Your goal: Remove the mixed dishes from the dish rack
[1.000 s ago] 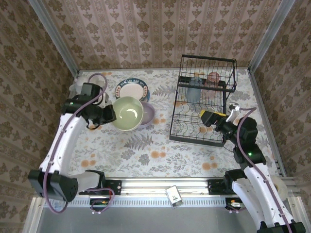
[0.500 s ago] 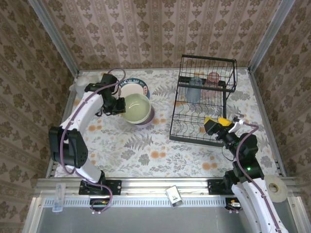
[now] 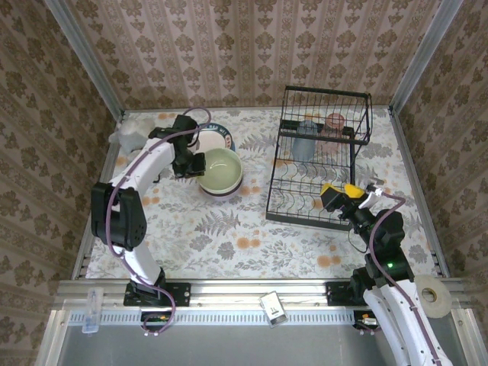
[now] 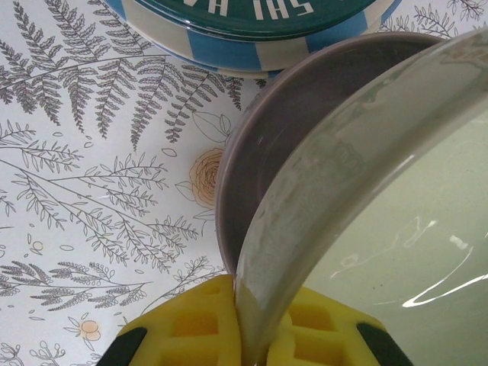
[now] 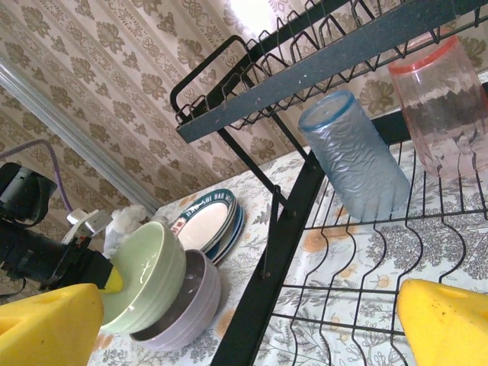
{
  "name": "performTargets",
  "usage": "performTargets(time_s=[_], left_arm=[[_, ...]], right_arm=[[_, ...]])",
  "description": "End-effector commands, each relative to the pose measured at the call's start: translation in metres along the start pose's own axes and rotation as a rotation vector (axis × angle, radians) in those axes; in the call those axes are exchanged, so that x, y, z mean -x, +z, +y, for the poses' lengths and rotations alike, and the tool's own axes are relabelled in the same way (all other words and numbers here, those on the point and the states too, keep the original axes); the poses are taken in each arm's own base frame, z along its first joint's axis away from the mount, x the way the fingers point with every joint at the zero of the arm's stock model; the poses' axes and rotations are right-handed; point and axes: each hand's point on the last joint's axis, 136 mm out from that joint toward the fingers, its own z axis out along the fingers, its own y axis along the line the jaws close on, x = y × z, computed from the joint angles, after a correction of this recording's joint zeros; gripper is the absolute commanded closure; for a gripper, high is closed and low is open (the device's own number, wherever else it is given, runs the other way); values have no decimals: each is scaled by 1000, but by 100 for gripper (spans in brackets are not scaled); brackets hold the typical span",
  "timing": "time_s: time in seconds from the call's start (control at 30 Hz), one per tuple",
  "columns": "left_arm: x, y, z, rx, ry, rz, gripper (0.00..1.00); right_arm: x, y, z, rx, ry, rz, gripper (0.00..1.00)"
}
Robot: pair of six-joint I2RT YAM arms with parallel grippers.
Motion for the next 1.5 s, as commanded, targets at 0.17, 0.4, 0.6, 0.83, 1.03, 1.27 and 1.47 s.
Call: performTargets(time_s=[0.17, 0.4, 0.6, 0.83, 1.03, 1.27, 1.47], left_arm=[[17, -2, -10, -22, 23, -59, 100], [13, 7, -4, 4, 22, -42, 100], [12, 13, -3, 7, 21, -31, 100], [12, 19, -4, 13, 28, -13, 100], [13, 23, -3, 18, 28, -10, 93], [17, 16, -4, 19, 35, -27, 69], [26, -13, -8, 12, 56, -93, 43]], right_arm=[[4, 3, 3, 17, -23, -28, 0], [5, 3, 2, 18, -12, -34, 0], [5, 3, 2, 16, -2, -35, 0], [4, 4, 1, 12, 16, -32, 0], [2, 4, -1, 8, 22, -31, 0], [2, 4, -2, 6, 9, -32, 0], [3, 5, -2, 1, -9, -33, 0]])
